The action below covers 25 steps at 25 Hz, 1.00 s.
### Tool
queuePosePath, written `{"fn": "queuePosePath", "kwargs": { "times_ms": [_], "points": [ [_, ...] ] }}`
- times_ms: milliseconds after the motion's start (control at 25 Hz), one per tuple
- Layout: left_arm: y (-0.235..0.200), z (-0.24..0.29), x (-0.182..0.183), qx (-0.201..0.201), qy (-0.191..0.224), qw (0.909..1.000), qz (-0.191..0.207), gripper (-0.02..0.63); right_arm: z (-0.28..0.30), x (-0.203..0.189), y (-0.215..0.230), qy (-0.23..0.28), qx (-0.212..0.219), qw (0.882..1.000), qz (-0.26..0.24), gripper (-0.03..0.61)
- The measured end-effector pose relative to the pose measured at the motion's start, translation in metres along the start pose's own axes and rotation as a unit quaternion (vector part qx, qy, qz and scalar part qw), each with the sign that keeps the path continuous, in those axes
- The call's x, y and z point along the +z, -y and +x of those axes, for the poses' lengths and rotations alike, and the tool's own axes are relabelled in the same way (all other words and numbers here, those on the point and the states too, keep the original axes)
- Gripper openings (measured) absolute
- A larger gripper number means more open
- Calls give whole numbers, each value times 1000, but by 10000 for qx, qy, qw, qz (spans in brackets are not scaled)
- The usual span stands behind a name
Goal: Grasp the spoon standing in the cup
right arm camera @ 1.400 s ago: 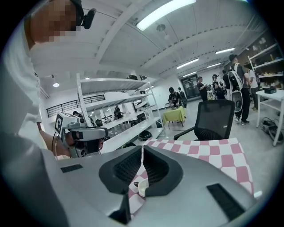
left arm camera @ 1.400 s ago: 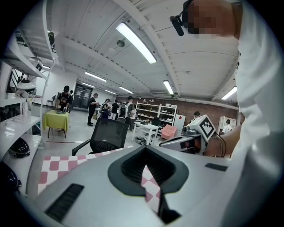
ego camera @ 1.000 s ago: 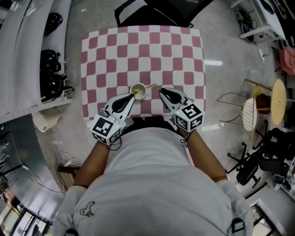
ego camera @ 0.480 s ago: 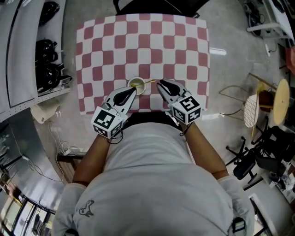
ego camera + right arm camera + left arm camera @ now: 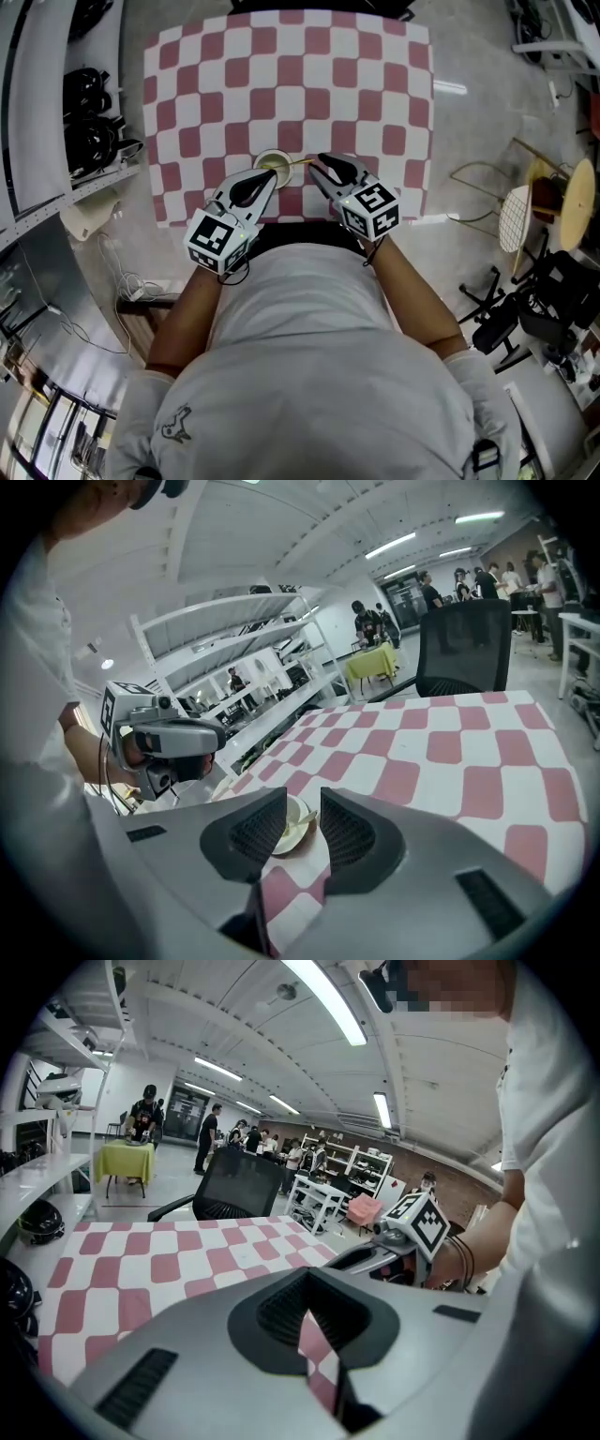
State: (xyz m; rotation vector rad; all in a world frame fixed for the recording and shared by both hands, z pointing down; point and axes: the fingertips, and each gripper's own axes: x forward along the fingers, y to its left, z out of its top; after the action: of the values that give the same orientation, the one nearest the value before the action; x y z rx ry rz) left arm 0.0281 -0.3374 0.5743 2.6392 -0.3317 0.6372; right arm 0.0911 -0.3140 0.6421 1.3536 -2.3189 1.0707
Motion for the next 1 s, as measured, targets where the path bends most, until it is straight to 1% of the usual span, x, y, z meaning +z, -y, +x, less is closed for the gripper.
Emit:
{"fn": "queuePosePath", "kwargs": {
  "times_ms": [160, 360, 560, 680, 840, 1000],
  "points": [
    [-4, 6, -6, 26, -101, 9999, -32, 11, 9, -9, 5, -130, 92, 9999, 61, 97],
    [-12, 8, -13, 115, -165, 9997, -119, 11, 21, -19, 6, -306, 181, 9993, -122, 95],
    [-12, 9, -19, 110, -214, 9995, -208, 11, 27, -22, 3, -356, 275, 9989, -115, 94],
    [-11, 9, -20, 63, -206, 9995, -215, 11, 30, -24, 2, -398, 297, 9987, -121, 83],
    [-13, 8, -22, 87, -181, 9994, -266, 11, 32, -26, 2, -418, 303, 9986, -117, 54],
    [-13, 7, -22, 83, -188, 9995, -252, 11, 30, -25, 1, -408, 342, 9985, -143, 44]
  ]
}}
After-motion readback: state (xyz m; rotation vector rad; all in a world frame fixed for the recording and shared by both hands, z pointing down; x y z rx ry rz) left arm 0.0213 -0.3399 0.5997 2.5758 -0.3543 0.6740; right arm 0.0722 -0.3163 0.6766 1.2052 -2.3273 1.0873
